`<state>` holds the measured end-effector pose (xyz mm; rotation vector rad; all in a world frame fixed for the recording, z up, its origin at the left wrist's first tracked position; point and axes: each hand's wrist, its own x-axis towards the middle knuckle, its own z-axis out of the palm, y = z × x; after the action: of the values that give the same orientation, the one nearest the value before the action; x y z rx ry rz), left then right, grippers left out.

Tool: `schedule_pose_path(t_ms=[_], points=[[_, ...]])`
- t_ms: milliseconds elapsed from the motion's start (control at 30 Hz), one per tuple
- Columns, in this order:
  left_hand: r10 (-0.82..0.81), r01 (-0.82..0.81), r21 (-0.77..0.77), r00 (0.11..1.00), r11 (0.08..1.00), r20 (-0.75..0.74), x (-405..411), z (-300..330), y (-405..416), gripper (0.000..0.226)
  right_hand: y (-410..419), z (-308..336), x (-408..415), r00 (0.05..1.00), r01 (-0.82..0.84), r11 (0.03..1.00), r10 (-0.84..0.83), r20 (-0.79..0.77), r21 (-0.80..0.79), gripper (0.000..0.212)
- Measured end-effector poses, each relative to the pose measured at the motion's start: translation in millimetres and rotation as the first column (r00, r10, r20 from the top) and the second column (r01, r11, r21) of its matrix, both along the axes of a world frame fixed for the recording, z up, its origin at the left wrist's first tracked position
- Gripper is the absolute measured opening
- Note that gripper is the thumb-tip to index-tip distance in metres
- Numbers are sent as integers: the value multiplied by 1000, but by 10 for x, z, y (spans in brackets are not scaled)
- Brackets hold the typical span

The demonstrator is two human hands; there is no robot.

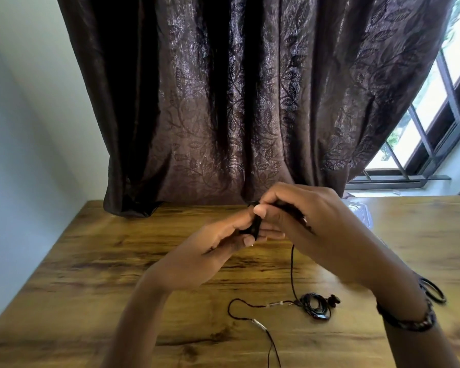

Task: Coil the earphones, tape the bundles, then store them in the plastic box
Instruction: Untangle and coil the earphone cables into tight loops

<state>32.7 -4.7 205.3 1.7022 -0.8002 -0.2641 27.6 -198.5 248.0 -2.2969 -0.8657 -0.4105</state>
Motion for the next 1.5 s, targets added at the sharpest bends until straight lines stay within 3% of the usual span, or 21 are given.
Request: schedule_pose_path(t_ms=[167,333,567,733,867,933,1033,1500], points=[[-94,93,-41,995,995,-15,-26,95,11,33,6,123,143,994,-77,997,75,80,29,22],[-47,43,-165,999,985,-23,-7,172,-11,35,43,138,241,984,-132,986,118,134,103,16],[-95,80,-287,995,954,-39,3,122,1,38,74,-92,402,937,-230,865,321,-141,445,11],[-95,57,-379,992,924,-83,13,107,-6,42,172,-425,410,913,-118,742,342,-221,659,14],[-44,-7,-402,992,916,-119,45,102,-13,40,312,-674,329,916,-22,707,297,-269,707,25],[-6,-40,-382,993,923,-119,64,94,-8,39,373,-772,262,919,-7,709,282,-275,705,18],[61,-90,-314,993,945,-99,92,70,3,44,426,-855,149,942,22,787,191,-278,617,20],[91,-101,-130,993,986,-81,127,-26,25,53,210,-717,-99,979,55,953,7,-205,297,21]])
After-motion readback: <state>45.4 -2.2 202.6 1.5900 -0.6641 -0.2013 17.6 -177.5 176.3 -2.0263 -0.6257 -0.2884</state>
